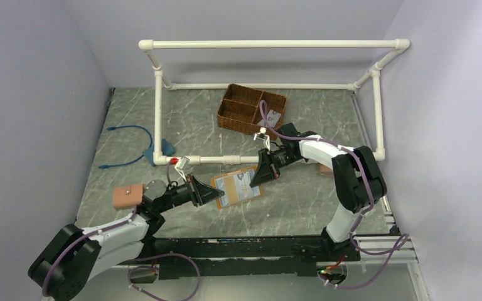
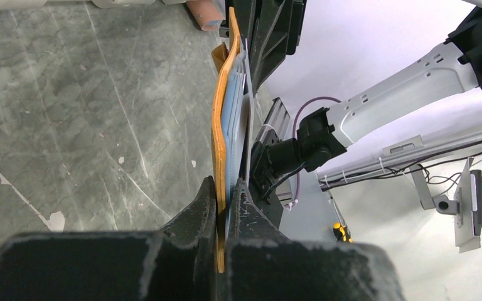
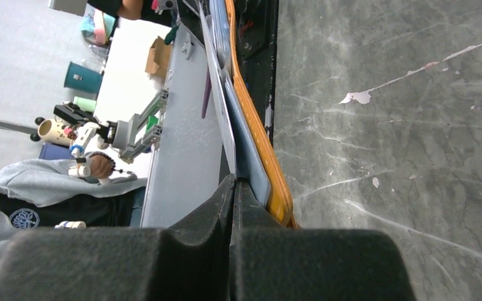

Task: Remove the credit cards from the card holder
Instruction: Remove the credit card from the card holder.

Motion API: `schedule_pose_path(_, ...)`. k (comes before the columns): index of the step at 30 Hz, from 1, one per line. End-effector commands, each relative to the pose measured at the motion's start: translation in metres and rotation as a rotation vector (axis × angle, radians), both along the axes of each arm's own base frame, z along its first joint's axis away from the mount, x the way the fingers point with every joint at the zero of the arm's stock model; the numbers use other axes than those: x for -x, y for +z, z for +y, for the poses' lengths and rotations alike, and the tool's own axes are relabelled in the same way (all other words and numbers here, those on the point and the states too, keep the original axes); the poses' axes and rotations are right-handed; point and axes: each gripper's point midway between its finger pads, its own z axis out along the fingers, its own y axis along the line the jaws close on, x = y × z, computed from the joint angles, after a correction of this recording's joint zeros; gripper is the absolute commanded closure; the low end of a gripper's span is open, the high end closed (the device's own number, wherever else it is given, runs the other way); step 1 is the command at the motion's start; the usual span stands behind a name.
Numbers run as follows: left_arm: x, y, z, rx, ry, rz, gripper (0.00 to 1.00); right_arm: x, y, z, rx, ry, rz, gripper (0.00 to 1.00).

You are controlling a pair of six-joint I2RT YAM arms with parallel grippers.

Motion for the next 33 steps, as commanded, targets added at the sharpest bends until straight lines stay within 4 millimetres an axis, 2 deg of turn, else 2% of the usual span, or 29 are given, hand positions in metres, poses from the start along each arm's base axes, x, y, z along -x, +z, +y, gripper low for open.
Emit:
schedule_pose_path(1, 0.005, 0.016, 0.006, 0.043, -0.014, -0.048, 1.00, -0.013, -0.001, 0.001, 0.008, -0.019, -0.078, 1.00)
schedule_pose_path(9, 0.010, 0.014, 0.015, 0.037, 0.004, -0.033, 1.00, -0.012, -0.003, 0.000, 0.007, -0.015, -0.072, 1.00)
schedule_pose_path(17, 0.010, -0.016, 0.023, -0.038, 0.042, 0.065, 1.00, -0.005, 0.014, -0.001, -0.068, 0.017, -0.101, 1.00)
schedule_pose_path(26, 0.007, -0.027, 0.022, -0.056, 0.043, 0.104, 1.00, -0.006, 0.008, -0.001, -0.051, 0.016, -0.088, 1.00)
schedule_pose_path(33, 0.008, -0.051, 0.022, -0.114, 0.038, 0.185, 1.00, -0.005, 0.012, -0.001, -0.058, 0.018, -0.100, 1.00)
